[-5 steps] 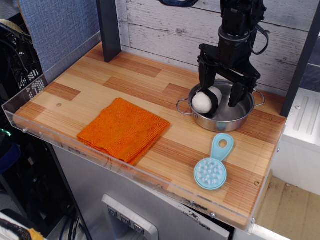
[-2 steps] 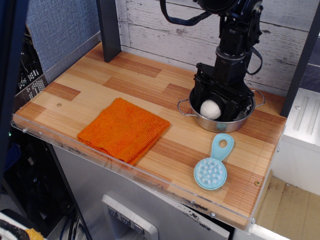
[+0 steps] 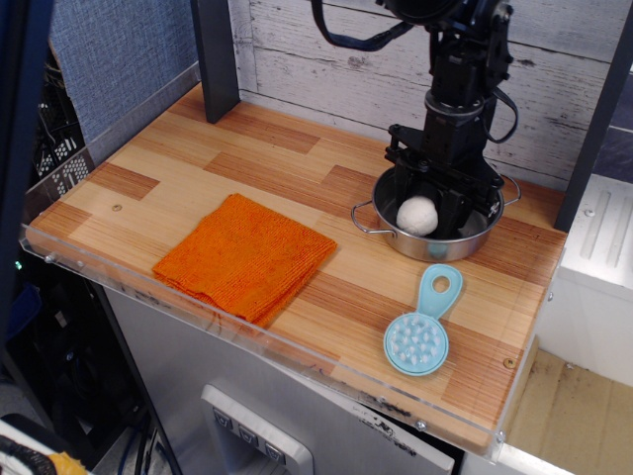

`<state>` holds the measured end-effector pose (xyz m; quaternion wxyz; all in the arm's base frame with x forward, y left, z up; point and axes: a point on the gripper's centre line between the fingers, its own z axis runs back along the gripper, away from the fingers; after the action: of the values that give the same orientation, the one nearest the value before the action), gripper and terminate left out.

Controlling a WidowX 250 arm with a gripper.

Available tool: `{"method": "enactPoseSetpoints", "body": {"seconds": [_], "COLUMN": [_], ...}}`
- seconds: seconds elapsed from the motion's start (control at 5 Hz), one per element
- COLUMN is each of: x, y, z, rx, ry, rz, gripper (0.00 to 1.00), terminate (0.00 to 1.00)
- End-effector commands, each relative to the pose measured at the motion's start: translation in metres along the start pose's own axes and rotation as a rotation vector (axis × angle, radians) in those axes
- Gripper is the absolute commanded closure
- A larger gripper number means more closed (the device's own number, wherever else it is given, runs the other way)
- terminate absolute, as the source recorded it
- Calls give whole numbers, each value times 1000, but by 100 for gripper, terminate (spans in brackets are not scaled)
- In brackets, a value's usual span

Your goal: Move sushi to left of towel

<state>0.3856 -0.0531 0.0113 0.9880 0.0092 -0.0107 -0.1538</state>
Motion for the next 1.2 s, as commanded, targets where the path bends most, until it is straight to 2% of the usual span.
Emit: {"method": "enactPoseSetpoints", "body": {"seconds": [0.0, 0.2, 0.4, 0.8, 1.0], "x": [2, -25, -73, -157, -174], "y": [14, 42, 76, 145, 176], "z": [107, 133, 139, 127, 103], "rx": [-79, -125, -76, 14, 11], "ry": [-189, -202, -181, -110, -81], "rz": [44, 96, 160, 247, 299], "gripper": [100, 100, 100, 100, 100], "terminate": [0, 0, 0, 0, 0]}}
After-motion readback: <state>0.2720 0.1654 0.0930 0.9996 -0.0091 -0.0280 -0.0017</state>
